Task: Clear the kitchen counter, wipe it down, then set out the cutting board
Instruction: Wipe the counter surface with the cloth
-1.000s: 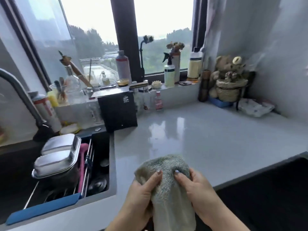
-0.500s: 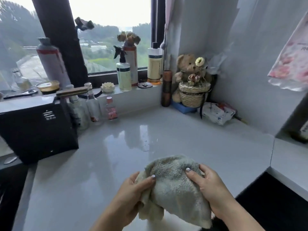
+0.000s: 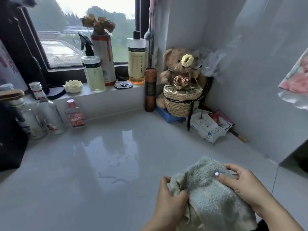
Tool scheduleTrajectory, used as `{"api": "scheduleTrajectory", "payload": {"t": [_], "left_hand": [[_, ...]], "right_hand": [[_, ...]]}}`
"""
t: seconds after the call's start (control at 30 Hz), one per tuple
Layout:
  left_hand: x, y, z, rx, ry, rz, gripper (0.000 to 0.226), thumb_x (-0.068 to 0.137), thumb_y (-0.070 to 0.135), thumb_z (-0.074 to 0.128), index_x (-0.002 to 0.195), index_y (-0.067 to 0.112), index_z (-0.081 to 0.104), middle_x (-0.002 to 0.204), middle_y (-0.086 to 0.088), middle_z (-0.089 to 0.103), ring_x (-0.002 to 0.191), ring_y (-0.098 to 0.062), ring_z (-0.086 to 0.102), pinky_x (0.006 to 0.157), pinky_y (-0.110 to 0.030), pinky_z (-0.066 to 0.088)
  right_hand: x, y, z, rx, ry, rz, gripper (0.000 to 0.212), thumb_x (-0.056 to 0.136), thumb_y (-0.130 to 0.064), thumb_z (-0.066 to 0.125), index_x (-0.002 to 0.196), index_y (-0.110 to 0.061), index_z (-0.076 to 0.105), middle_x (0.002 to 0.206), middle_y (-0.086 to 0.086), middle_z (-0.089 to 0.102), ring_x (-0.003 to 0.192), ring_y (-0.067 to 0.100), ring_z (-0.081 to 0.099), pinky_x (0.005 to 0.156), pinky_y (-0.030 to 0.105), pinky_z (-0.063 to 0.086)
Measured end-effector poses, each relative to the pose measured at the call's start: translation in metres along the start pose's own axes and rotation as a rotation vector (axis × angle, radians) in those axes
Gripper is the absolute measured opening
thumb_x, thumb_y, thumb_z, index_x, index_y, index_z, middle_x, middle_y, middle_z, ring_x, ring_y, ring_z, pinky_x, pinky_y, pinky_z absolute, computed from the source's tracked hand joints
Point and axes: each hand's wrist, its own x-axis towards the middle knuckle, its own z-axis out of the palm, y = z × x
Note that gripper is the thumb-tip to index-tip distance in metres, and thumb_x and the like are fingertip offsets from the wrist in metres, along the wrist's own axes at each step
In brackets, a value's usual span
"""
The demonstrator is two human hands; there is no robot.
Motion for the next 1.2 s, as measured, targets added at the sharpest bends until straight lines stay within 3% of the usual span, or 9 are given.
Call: {"api": "scheduleTrajectory", "payload": {"t": [0.17,0.27,0.43,0.63,0.77,0.87,0.97,1.1,1.2], "left_hand": [[0.017,-0.013,0.064,0.560,0.149,0.211,0.032,0.075,0.024,0.056,0.100,0.036,0.039,0.101,0.007,0.060,0.098,-0.022,0.056,0.075,-0.023,0.042],[0.020,-0.018,0.063,0.864,0.383,0.413,0.053,0.052,0.037,0.058,0.102,0.021,0.065,0.094,0.000,0.070,0.092,-0.017,0.054,0.064,-0.030,0.055],[0.011,-0.022,0.031,0.851,0.584,0.294,0.053,0.057,0.043,0.042,0.092,0.014,0.070,0.090,-0.008,0.071,0.094,-0.017,0.047,0.061,-0.048,0.052],[0.001,-0.033,-0.010,0.721,0.818,0.141,0.064,0.059,0.046,0.035,0.104,0.012,0.065,0.109,-0.013,0.066,0.108,-0.039,0.055,0.089,-0.054,0.040],[-0.004,-0.042,-0.027,0.681,0.845,0.073,0.069,0.057,0.050,0.035,0.110,0.016,0.062,0.118,-0.011,0.061,0.116,-0.038,0.048,0.094,-0.049,0.035],[-0.006,-0.043,-0.037,0.657,0.838,0.033,0.056,0.060,0.034,0.049,0.112,0.018,0.061,0.122,-0.009,0.059,0.120,-0.035,0.044,0.095,-0.046,0.033],[-0.011,-0.042,-0.045,0.673,0.833,0.061,0.056,0.060,0.033,0.050,0.112,0.019,0.061,0.123,-0.008,0.058,0.120,-0.033,0.044,0.096,-0.046,0.032],[-0.022,-0.042,-0.065,0.782,0.913,0.156,0.053,0.059,0.038,0.046,0.100,0.013,0.068,0.108,-0.015,0.066,0.104,-0.044,0.057,0.084,-0.057,0.041],[-0.032,-0.045,-0.084,0.756,0.953,0.124,0.061,0.057,0.043,0.039,0.103,0.013,0.067,0.111,-0.015,0.065,0.109,-0.043,0.054,0.089,-0.056,0.038]], "right_hand": [[0.061,0.017,-0.025,-0.558,0.090,-0.016,0.058,0.090,-0.036,0.053,0.141,-0.022,0.030,0.142,0.012,0.042,0.131,0.031,0.036,0.102,0.035,0.034],[0.059,0.037,0.010,-0.787,0.078,0.006,0.069,0.088,-0.058,0.034,0.144,-0.039,-0.002,0.156,0.011,0.007,0.142,0.034,0.004,0.115,0.045,0.013],[0.052,0.056,0.052,-1.005,0.017,-0.103,0.086,0.068,-0.084,0.018,0.124,-0.043,-0.033,0.155,0.017,-0.017,0.142,0.036,-0.014,0.110,0.058,-0.006],[0.092,0.037,0.065,-1.059,-0.153,-0.363,0.085,0.067,-0.084,0.007,0.128,-0.040,-0.032,0.154,0.018,-0.022,0.142,0.034,-0.018,0.112,0.057,-0.008],[0.113,0.021,0.092,-1.070,-0.212,-0.489,0.086,0.062,-0.086,0.005,0.130,-0.045,-0.028,0.155,0.015,-0.018,0.143,0.031,-0.016,0.112,0.055,-0.008],[0.124,-0.002,0.113,-1.064,-0.271,-0.559,0.086,0.067,-0.084,0.013,0.139,-0.047,-0.014,0.156,0.013,-0.017,0.143,0.030,-0.017,0.113,0.055,-0.010],[0.119,-0.016,0.128,-1.080,-0.278,-0.471,0.081,0.071,-0.079,0.022,0.141,-0.049,-0.006,0.156,0.010,-0.021,0.140,0.033,-0.026,0.109,0.061,-0.014],[0.084,-0.004,0.149,-0.937,-0.199,-0.172,0.095,0.053,-0.089,0.018,0.136,-0.053,-0.012,0.154,0.009,-0.024,0.136,0.042,-0.028,0.098,0.075,-0.009],[0.081,-0.005,0.153,-0.963,-0.142,-0.179,0.079,0.075,-0.078,0.019,0.142,-0.044,-0.007,0.157,0.010,-0.011,0.138,0.046,-0.015,0.101,0.074,-0.002]]}}
